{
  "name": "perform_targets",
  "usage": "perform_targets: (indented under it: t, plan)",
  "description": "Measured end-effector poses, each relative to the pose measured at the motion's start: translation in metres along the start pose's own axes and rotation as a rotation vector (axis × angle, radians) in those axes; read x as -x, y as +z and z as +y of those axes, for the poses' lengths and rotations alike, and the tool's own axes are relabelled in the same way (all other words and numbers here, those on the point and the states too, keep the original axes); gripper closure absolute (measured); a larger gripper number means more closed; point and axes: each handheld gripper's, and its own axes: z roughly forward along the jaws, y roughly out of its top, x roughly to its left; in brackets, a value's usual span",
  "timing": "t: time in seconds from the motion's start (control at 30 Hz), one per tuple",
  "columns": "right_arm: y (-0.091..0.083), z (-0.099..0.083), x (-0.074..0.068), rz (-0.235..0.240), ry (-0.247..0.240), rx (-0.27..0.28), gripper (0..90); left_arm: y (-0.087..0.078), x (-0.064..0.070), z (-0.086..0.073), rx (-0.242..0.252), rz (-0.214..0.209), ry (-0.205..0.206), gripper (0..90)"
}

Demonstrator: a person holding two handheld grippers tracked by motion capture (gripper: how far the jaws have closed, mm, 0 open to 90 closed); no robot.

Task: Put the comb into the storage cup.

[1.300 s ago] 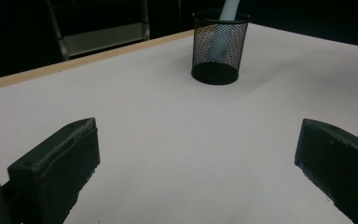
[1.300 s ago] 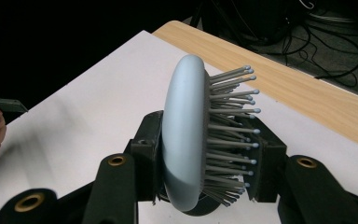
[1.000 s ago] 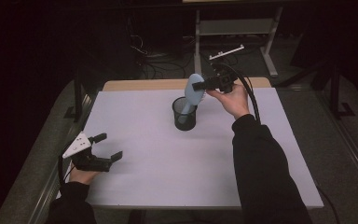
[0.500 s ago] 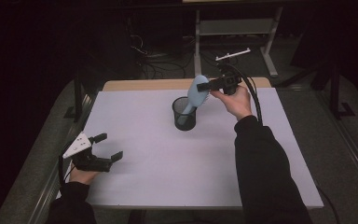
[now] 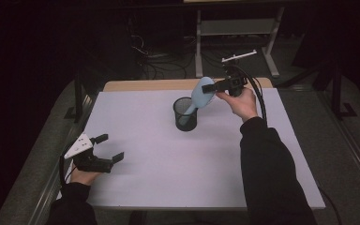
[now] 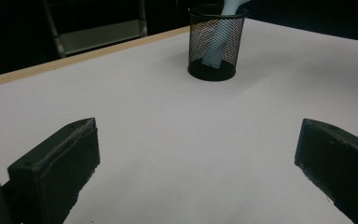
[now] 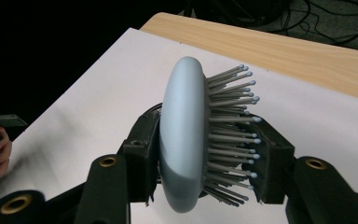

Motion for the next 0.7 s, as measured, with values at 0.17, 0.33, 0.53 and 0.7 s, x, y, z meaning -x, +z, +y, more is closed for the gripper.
perform_targets:
  t: [0.17,0.33,0.53,0.7]
  plan:
    - [-0.002,-0.003,0.005,0.006,0.021,0.007,46.9,0.000,0.001,0.001,-0.001,-0.004,-0.003,0.0]
    - [-0.001,-0.006,0.007,0.017,0.024,0.009,44.3,0.001,0.002,0.001,-0.004,-0.008,0.000,0.0]
    - [-0.001,-0.009,0.008,-0.006,0.016,-0.014,36.7,0.001,0.002,0.001,-0.005,-0.009,0.000,0.0]
    - [-0.003,-0.012,0.010,-0.010,0.006,-0.021,27.0,0.001,0.002,0.001,-0.007,-0.010,-0.001,0.0]
